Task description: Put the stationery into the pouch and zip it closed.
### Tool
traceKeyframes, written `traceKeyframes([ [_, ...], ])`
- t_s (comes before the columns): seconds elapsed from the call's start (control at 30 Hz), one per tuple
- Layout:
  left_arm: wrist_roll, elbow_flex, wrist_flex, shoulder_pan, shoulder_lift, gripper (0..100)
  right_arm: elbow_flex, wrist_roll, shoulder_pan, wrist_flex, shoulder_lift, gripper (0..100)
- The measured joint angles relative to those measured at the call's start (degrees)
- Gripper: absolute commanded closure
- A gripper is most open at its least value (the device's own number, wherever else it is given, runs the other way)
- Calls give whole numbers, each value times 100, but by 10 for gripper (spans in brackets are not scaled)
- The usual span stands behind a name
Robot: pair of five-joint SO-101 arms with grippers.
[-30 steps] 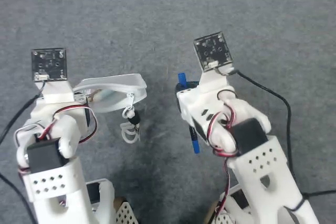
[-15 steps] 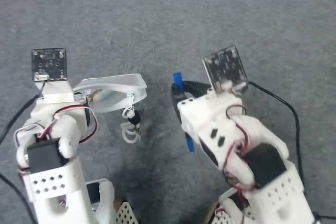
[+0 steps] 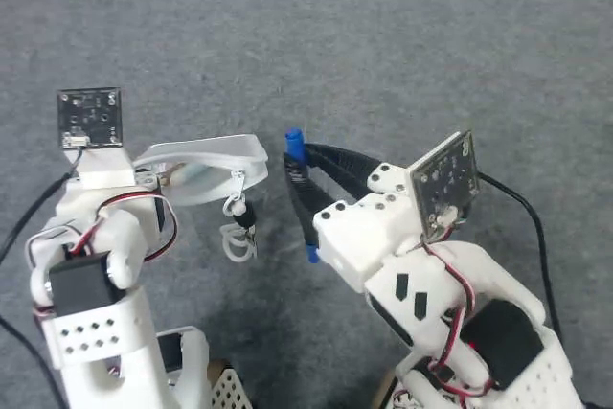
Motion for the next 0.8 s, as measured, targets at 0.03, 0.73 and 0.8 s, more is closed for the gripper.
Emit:
traceKeyframes([
  [0.03,0,0,0,0,0,988,0,0,-62,-62,0,992],
  [0.73,0,0,0,0,0,988,0,589,-809,-932,0,992],
  [0.8,0,0,0,0,0,988,0,589,-809,-1029,-18,992],
])
